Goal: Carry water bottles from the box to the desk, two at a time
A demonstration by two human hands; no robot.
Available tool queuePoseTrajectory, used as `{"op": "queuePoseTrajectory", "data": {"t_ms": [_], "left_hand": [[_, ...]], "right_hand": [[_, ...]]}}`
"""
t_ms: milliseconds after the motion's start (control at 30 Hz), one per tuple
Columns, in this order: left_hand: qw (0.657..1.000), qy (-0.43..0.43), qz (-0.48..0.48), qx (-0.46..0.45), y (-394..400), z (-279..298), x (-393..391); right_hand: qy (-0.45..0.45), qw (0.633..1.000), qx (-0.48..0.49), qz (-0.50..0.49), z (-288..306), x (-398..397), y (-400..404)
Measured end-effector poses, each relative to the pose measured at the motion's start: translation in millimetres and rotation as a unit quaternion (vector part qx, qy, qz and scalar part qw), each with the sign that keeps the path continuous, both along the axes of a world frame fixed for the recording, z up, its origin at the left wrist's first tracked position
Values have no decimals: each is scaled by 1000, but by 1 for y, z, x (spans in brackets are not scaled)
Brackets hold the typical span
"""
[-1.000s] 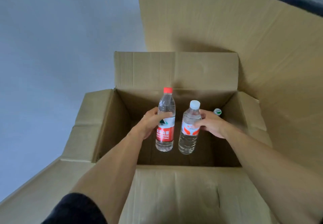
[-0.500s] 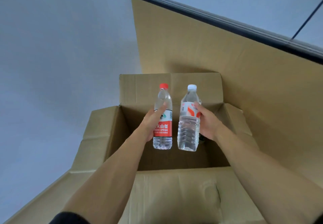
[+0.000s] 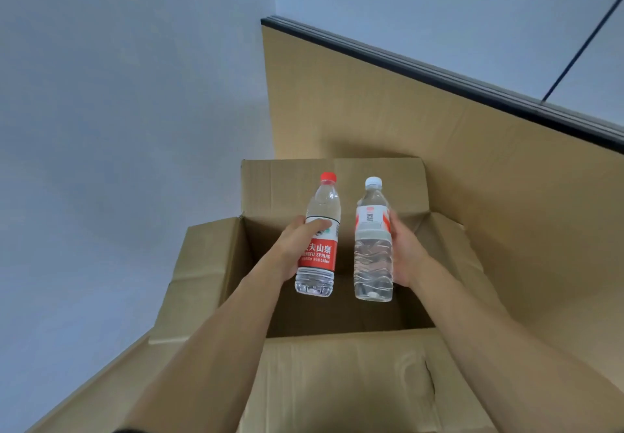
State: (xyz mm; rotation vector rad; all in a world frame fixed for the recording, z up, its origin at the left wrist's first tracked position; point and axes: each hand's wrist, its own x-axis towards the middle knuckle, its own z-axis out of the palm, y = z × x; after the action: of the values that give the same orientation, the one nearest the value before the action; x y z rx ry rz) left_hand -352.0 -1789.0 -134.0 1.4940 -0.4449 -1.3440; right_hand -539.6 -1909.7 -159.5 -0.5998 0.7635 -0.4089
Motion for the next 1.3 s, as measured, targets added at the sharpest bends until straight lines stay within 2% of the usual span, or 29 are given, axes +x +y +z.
{"op": "queuePoseTrajectory", "data": {"t_ms": [100,267,500,833,967,1167,1300], "left_hand": [[1000,-15,11,-3,3,3,0],[998,-24,52,-1,5,11,-5],[991,-26,130,4,9,15,-33],[966,36,256,1,54,14,-75],[951,56,305,-12,85,21,-80],[919,84,381,-47,153,32,-81],[894,68,440,-52,208,38,-86]], "right_hand": [[-43,999,18,1,1,0,-1],[30,997,-28,60,-3,0,-10],[0,993,3,114,-2,-8,-25],[66,976,6,205,9,-1,-11],[50,969,24,239,15,13,14],[14,939,2,343,24,32,61],[-12,901,-32,433,34,50,108]]}}
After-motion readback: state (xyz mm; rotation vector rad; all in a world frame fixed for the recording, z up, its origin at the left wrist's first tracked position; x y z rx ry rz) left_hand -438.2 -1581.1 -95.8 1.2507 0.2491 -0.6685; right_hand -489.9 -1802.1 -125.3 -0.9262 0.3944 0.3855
